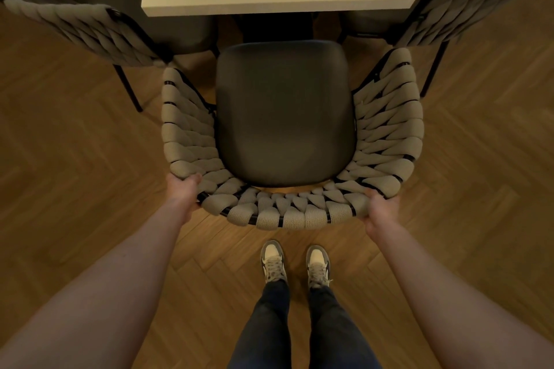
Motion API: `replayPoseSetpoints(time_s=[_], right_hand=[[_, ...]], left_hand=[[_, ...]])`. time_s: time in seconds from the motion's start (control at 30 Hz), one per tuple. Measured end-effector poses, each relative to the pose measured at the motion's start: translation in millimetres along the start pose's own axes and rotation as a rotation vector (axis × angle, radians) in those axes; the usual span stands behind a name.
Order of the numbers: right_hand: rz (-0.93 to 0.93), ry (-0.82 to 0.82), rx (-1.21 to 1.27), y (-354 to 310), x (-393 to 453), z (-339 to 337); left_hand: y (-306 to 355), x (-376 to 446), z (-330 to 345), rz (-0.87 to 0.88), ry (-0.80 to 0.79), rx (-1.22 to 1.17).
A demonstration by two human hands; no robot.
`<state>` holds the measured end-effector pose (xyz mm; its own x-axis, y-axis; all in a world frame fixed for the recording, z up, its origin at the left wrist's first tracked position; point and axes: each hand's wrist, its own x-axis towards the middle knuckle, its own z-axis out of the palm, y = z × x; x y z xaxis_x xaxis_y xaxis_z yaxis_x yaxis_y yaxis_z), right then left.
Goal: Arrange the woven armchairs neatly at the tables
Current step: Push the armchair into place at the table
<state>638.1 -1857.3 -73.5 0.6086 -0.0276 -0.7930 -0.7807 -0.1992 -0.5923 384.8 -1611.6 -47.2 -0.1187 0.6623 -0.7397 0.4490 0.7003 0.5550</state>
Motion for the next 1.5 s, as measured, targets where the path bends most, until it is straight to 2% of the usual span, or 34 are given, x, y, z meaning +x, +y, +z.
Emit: replayPoseSetpoints(time_s=[0.13, 0.27, 0.37, 0.43, 0.5, 0.67, 0.83, 1.27, 1.43, 1.5], right_hand=[[-0.012, 0.007, -0.042, -3, -4, -2], [-0.238, 0.149, -0.289, 1, -21, 0], [-0.393, 0.181, -0.319, 10, -37, 6], [-0.353, 0.195, -0.249, 13, -42, 10], [-0.232, 0.197, -0.144, 15, -38, 13], [-0.055, 0.142, -0.133, 9, -21, 6], [-0.077, 0.133, -0.145, 4, -17, 1], [-0.109, 0.163, -0.301, 13, -18, -8], [-0.089, 0.06, -0.302, 17, -16, -22], [-0.135, 0.077, -0.345, 11, -22, -22]], left_hand=[[-3, 0, -8, 0.011, -0.042, 0.028], [-10, -3, -18, 0.04, -0.093, 0.041], [-19, -8, -29, 0.036, -0.135, 0.03], [-26, -9, -38, 0.016, -0.155, 0.013], [-26, -8, -46, 0.013, -0.163, -0.002], [-15, -7, -41, 0.069, -0.184, 0.066], [-11, -9, -31, 0.133, -0.138, 0.123], [-12, -13, -29, 0.108, -0.1, 0.257], [-14, -11, -29, 0.118, -0.081, 0.286], [-12, -14, -30, 0.121, -0.074, 0.303]])
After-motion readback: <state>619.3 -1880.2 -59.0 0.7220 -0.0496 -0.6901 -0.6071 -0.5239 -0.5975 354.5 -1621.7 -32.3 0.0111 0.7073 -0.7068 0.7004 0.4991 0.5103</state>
